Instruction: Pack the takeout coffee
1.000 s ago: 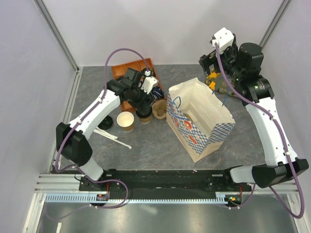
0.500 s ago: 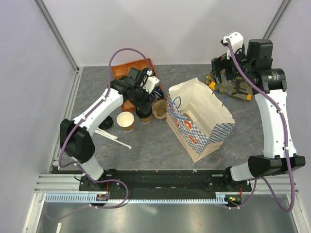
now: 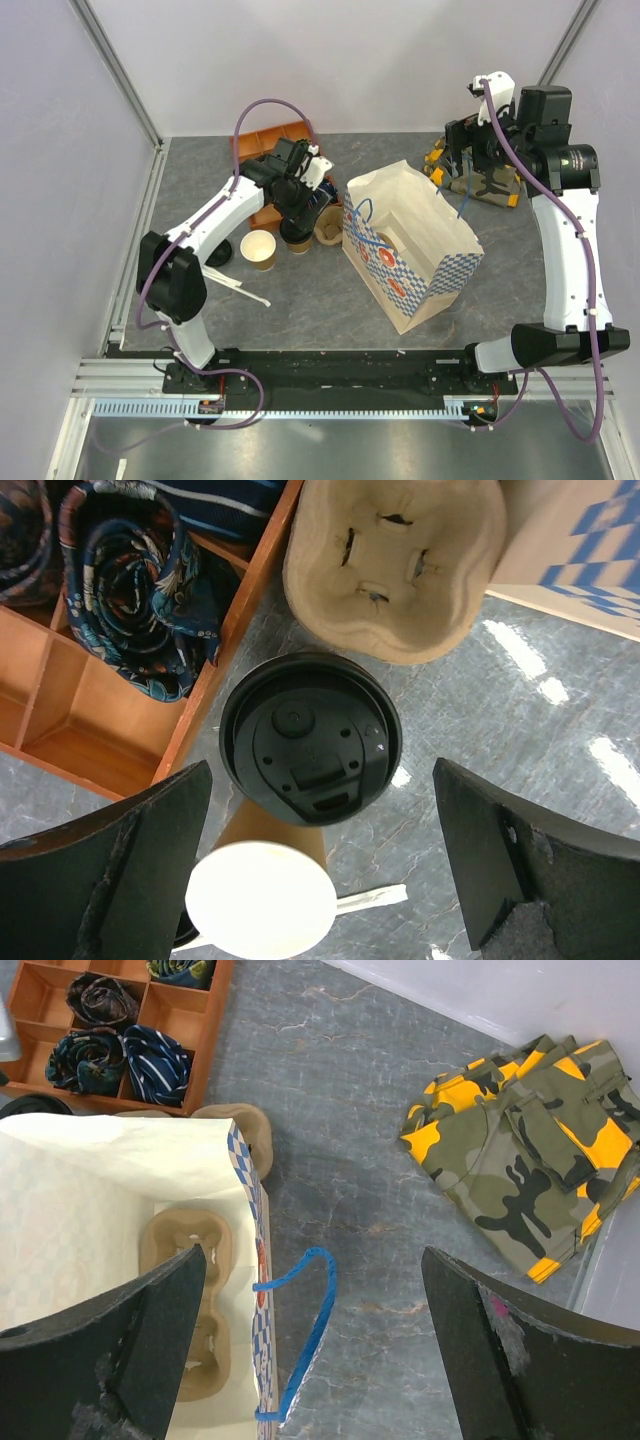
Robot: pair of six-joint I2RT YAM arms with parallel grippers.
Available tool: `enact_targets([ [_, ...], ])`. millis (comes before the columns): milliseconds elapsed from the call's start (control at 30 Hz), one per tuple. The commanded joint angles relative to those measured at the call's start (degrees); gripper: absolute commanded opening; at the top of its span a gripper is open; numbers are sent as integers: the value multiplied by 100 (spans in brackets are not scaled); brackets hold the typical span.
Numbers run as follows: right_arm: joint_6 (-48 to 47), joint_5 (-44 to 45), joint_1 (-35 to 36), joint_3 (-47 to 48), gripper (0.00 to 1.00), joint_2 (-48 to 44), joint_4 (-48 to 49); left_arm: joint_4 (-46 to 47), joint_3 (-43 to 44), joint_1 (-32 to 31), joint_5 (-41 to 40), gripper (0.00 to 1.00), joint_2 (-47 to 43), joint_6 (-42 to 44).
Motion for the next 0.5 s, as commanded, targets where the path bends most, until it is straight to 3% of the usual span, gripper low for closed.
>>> enact_targets([
  [0,218,16,-44,171,98,-22,93,154,168,-8,-240,100,164,-275],
  [467,113,-2,-53,214,98,57,94,154,45,-8,24,100,297,-337],
])
